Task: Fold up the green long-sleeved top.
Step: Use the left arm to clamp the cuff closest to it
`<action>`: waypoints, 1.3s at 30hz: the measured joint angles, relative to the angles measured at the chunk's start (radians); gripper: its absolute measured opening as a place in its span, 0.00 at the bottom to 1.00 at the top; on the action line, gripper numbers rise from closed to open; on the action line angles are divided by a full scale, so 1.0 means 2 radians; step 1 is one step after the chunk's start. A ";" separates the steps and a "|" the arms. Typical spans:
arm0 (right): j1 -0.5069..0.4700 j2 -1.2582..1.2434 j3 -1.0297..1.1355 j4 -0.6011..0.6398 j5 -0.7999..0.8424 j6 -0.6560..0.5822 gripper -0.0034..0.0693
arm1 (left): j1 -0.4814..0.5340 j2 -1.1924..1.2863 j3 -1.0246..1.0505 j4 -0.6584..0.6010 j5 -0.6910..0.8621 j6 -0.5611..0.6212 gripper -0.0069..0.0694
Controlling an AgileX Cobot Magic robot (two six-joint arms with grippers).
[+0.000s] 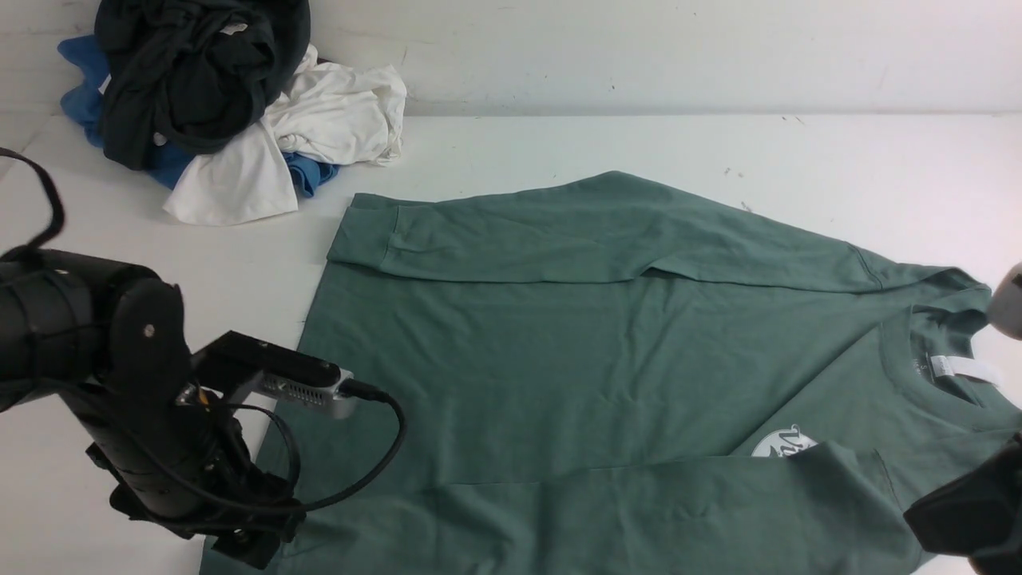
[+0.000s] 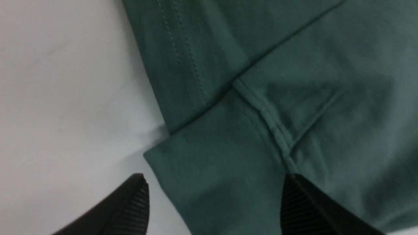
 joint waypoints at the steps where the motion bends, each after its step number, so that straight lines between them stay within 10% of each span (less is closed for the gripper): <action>1: 0.000 0.000 0.000 0.000 0.000 0.000 0.03 | 0.000 0.010 0.000 0.004 -0.005 -0.007 0.71; 23: 0.001 0.001 0.000 0.000 0.001 -0.010 0.03 | -0.001 0.019 -0.001 0.043 -0.015 -0.056 0.15; 39: 0.001 0.001 0.000 0.000 0.001 -0.010 0.03 | -0.001 -0.022 -0.001 0.049 -0.004 -0.057 0.32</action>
